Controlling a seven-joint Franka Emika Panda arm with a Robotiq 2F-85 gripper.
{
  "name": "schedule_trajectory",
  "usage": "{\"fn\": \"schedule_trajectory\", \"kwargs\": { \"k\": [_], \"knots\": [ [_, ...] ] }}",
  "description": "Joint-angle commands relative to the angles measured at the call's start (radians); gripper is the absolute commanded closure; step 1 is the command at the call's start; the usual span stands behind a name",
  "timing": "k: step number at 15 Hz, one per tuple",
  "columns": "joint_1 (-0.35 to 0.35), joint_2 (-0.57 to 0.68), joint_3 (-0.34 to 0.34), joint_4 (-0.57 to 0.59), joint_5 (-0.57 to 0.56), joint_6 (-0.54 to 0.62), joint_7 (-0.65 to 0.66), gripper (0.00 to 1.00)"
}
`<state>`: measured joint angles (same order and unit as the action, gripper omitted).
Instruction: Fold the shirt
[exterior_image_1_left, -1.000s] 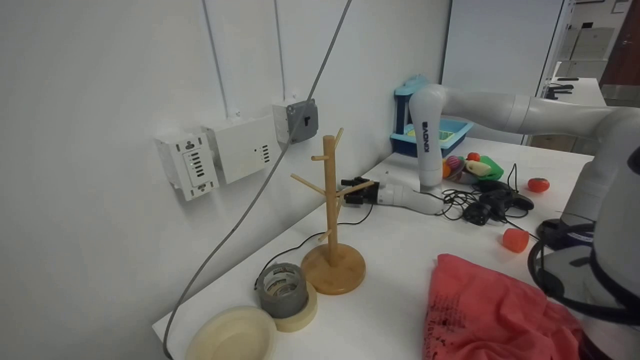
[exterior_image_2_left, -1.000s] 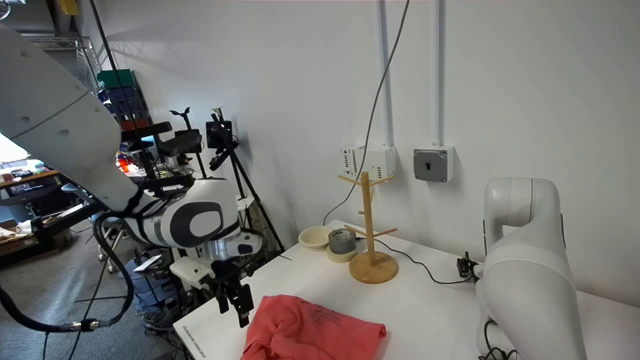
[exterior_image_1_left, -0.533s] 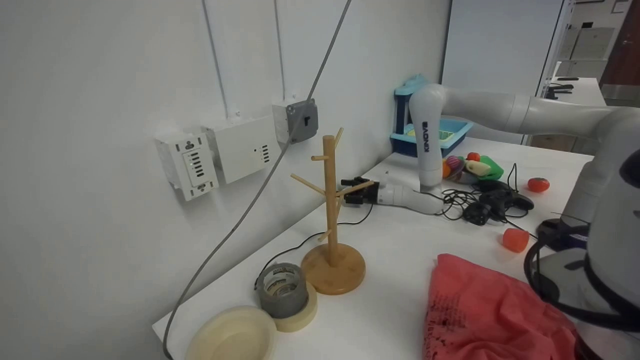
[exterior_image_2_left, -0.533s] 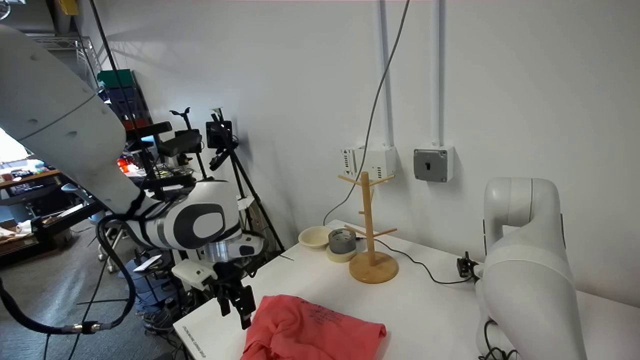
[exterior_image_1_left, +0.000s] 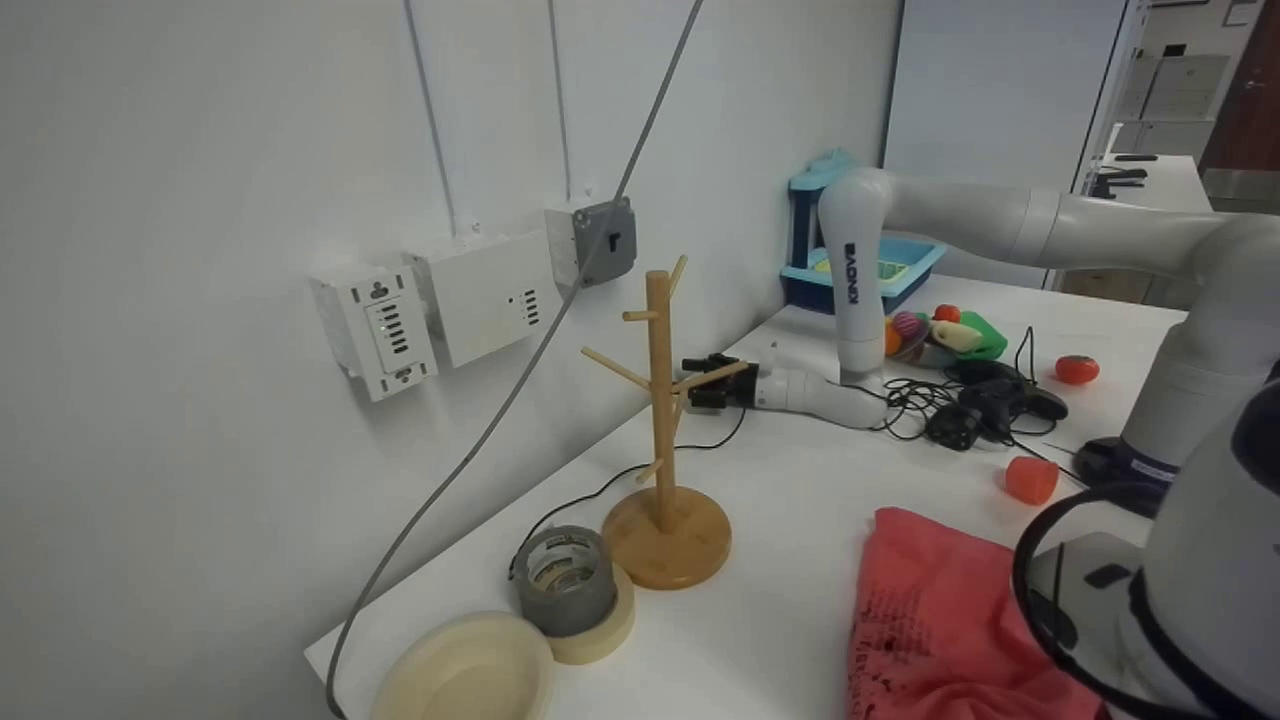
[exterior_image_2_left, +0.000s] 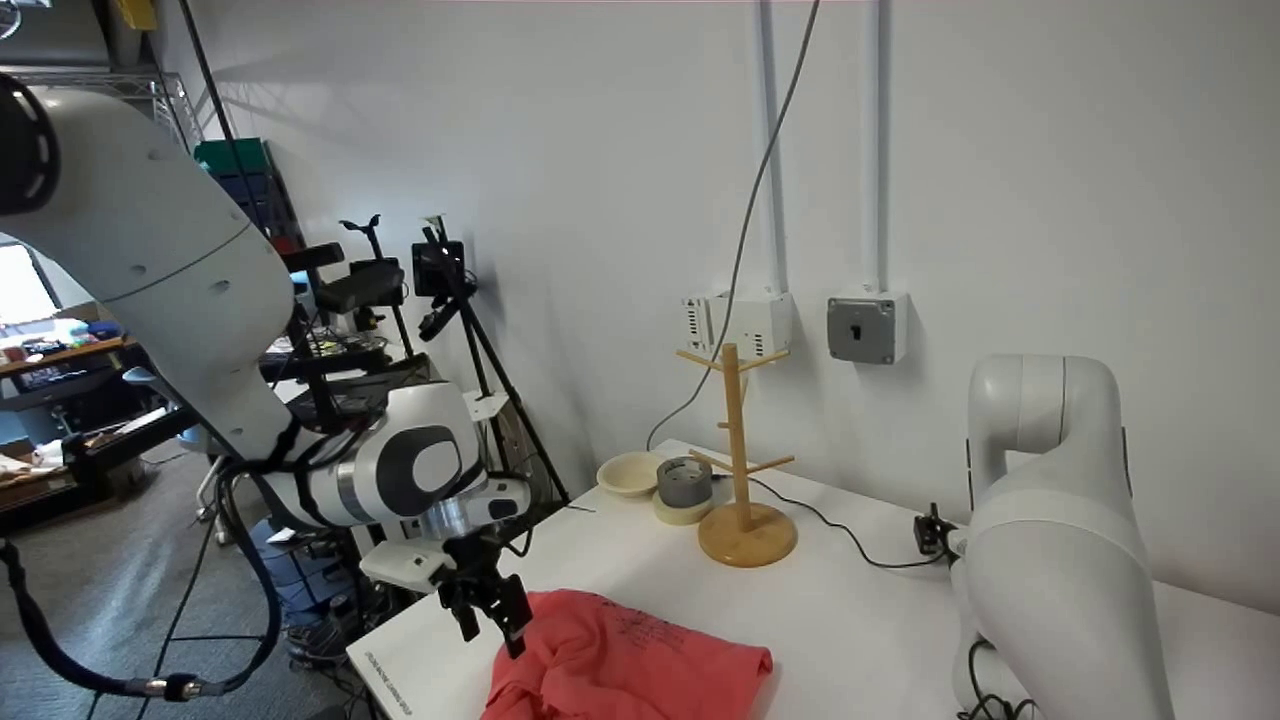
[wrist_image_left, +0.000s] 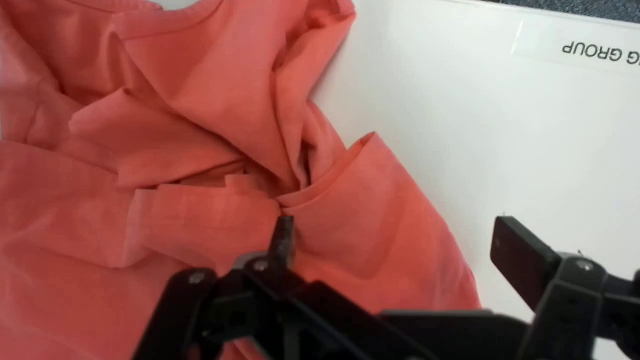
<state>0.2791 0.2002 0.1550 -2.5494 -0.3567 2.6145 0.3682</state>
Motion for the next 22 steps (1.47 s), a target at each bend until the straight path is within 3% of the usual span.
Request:
{"fn": "schedule_trajectory", "kwargs": {
  "k": [1,11,14,15,17,18,22],
  "knots": [
    [0.018,0.076,-0.026,0.045,-0.020,0.057,0.021,0.00],
    [0.061,0.202,-0.054,0.091,0.026,0.097,-0.002,0.00],
    [0.064,0.215,-0.053,0.097,0.048,0.098,-0.013,0.04],
    [0.062,0.217,-0.053,0.099,0.055,0.097,-0.016,0.08],
    [0.059,0.221,-0.054,0.102,0.070,0.097,-0.021,0.32],
    [0.058,0.223,-0.054,0.104,0.077,0.097,-0.022,0.33],
    [0.051,0.220,-0.053,0.108,0.107,0.100,-0.031,0.65]
  ]
}}
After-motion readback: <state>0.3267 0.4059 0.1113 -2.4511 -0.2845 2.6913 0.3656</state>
